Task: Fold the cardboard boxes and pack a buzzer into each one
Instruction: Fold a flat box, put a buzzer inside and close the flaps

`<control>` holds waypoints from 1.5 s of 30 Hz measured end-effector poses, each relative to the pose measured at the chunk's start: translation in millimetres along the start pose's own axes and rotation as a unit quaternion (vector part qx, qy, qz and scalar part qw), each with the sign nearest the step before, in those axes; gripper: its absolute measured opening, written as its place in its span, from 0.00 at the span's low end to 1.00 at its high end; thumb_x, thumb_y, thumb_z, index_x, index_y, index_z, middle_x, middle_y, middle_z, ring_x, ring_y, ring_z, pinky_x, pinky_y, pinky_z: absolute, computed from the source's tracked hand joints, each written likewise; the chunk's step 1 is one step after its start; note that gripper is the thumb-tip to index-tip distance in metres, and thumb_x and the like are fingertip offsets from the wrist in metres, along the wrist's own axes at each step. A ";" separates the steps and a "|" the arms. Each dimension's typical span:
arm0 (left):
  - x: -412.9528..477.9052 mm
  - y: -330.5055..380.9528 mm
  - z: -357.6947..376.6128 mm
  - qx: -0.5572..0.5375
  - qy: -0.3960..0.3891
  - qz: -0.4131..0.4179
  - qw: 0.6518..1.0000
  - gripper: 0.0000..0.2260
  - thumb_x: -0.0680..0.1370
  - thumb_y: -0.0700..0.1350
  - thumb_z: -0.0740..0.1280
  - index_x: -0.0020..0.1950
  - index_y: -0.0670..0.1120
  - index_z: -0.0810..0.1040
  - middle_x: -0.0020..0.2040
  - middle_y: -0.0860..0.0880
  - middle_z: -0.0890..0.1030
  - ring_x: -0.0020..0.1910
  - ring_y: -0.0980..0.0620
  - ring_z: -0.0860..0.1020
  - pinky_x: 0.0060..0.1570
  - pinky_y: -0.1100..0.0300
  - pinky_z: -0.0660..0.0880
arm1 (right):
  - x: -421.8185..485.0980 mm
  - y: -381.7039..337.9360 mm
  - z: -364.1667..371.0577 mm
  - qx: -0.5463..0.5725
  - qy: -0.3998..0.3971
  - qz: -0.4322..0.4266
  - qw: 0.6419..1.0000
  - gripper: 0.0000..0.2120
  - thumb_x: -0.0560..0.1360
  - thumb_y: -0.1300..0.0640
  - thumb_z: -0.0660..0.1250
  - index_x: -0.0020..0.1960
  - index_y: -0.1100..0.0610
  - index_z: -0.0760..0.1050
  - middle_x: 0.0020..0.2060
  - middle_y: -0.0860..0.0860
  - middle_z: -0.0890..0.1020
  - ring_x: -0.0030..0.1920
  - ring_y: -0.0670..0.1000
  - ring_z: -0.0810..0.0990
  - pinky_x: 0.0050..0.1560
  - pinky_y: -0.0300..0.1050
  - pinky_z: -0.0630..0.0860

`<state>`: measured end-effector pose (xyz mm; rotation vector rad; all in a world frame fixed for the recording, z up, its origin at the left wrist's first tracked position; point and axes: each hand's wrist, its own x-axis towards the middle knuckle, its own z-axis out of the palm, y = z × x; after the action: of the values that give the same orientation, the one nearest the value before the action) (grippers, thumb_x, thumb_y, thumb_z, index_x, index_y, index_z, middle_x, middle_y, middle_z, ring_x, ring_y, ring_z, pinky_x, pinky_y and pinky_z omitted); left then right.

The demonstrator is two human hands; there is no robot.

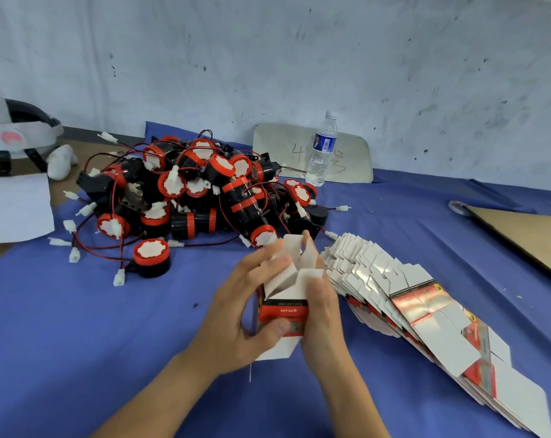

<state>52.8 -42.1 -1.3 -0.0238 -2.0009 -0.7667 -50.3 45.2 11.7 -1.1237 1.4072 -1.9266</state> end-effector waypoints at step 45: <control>6.3 14.0 6.7 0.044 0.049 -0.056 0.996 0.09 0.74 0.42 0.59 0.44 0.41 0.78 0.49 0.48 0.75 0.45 0.54 0.76 0.43 0.62 0.73 | 0.7 -10.2 0.8 0.107 -0.035 0.065 0.992 0.18 0.72 0.58 0.66 0.61 0.47 0.80 0.64 0.47 0.78 0.65 0.47 0.75 0.58 0.44 0.75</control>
<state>48.7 -29.2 8.5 0.1765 -1.9534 -0.7349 -49.3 47.7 21.6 -0.9642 1.1754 -1.8751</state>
